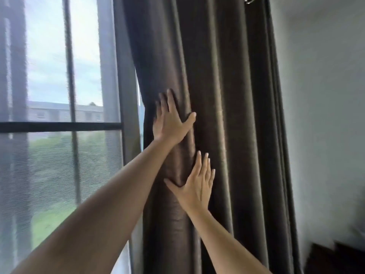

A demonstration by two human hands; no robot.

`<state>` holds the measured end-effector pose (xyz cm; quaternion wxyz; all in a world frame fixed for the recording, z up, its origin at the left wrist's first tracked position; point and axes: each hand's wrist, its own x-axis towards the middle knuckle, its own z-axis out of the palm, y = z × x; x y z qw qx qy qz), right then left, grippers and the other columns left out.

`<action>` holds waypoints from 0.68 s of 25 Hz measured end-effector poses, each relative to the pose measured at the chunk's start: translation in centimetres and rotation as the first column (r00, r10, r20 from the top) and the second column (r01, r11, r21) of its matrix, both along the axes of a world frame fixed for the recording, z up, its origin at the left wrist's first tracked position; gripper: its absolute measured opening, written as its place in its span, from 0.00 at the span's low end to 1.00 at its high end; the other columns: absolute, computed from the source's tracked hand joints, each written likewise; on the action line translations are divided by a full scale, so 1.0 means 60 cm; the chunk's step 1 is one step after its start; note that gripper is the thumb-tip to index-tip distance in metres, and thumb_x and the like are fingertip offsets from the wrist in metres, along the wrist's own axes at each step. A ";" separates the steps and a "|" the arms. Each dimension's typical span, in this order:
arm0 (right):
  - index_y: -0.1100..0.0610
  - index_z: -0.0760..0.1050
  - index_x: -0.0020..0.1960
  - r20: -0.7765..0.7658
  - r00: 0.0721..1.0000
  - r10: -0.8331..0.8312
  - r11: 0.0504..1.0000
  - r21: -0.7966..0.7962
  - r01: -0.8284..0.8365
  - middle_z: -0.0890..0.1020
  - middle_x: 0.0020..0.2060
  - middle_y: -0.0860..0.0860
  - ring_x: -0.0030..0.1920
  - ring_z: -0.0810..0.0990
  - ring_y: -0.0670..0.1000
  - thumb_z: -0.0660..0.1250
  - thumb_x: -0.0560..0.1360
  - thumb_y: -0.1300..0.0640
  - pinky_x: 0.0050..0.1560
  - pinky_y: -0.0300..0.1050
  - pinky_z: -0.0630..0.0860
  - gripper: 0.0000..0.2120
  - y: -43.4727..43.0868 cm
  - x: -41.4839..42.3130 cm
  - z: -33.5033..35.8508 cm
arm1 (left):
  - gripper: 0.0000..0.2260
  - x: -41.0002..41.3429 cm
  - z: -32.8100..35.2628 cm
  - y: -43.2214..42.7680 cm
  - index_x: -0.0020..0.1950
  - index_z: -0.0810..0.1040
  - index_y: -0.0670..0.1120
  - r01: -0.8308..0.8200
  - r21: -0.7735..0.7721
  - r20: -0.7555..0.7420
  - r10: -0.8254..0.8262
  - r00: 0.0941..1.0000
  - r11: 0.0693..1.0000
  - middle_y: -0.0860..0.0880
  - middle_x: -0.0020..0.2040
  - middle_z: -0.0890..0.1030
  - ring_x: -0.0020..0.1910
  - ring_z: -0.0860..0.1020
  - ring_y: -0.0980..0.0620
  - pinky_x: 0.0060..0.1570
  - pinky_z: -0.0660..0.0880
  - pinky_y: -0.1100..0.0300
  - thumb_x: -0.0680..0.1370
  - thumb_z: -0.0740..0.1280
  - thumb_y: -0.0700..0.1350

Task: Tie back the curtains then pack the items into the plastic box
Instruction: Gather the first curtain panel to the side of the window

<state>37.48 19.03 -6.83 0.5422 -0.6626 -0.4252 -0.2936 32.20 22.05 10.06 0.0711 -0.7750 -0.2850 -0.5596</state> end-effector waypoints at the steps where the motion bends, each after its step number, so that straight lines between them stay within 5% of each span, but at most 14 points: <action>1: 0.54 0.41 0.77 -0.019 0.999 -0.029 1.000 0.006 0.029 0.50 0.77 0.58 0.77 0.46 0.54 0.66 0.62 0.29 0.73 0.50 0.39 0.57 0.007 0.019 0.002 | 0.40 0.025 0.002 0.010 0.77 0.39 0.49 0.037 -0.006 -0.008 -0.037 0.999 0.999 0.45 0.79 0.44 0.77 0.46 0.43 0.70 0.57 0.40 0.75 0.58 0.62; 5: 0.55 0.40 0.77 -0.042 0.992 -0.122 0.992 0.020 0.123 0.48 0.77 0.59 0.77 0.44 0.56 0.69 0.61 0.30 0.73 0.50 0.37 0.59 0.024 0.102 0.023 | 0.36 0.118 0.022 0.034 0.76 0.35 0.51 0.094 0.018 -0.047 -0.093 0.995 0.995 0.40 0.78 0.41 0.76 0.44 0.38 0.71 0.53 0.39 0.77 0.56 0.55; 17: 0.57 0.41 0.77 -0.058 0.925 -0.376 0.919 0.108 0.380 0.51 0.76 0.61 0.77 0.49 0.58 0.72 0.56 0.31 0.73 0.53 0.43 0.64 0.075 0.546 0.080 | 0.27 0.553 0.087 0.098 0.74 0.34 0.59 0.290 0.008 -0.112 -0.288 0.951 0.957 0.41 0.77 0.36 0.75 0.38 0.38 0.73 0.40 0.43 0.80 0.44 0.59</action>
